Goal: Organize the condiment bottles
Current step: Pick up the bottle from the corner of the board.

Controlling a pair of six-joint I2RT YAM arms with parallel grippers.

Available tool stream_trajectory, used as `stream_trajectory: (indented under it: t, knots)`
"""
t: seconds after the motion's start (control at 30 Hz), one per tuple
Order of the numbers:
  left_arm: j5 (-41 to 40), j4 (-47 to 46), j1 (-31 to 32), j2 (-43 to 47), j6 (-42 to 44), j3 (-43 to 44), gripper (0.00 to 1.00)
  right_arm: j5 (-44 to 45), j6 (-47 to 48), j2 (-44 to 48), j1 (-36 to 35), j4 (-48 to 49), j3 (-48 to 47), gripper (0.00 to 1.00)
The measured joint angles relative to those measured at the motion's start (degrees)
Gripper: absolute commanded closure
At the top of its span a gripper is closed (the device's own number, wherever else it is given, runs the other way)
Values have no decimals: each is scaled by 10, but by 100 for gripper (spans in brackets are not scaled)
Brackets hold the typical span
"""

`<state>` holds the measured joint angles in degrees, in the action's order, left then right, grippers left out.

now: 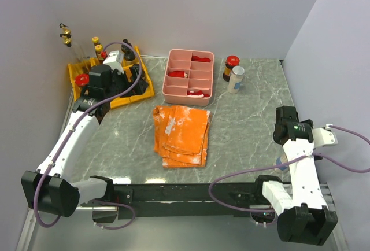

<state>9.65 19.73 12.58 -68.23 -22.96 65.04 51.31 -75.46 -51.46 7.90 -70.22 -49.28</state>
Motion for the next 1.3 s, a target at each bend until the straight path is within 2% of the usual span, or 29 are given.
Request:
stream_trajectory:
  t: [0.33, 1.07, 1.17, 1.2, 1.3]
  knots:
    - [-5, 0, 0, 0, 0, 0, 4, -26, 10, 17, 0, 0, -2, 0]
    - [-10, 0, 0, 9, 8, 0, 3, -60, 10, -4, 3, 2, 25, 0]
    - [-12, 0, 0, 9, 9, 0, 3, -68, 16, -5, 3, 11, 38, 8]
    - [-13, 0, 0, 9, 9, 0, 3, -69, 18, -5, 3, 13, 40, 17]
    - [-17, 0, 0, 10, 10, 0, 4, -72, 37, -3, 3, 32, 43, 31]
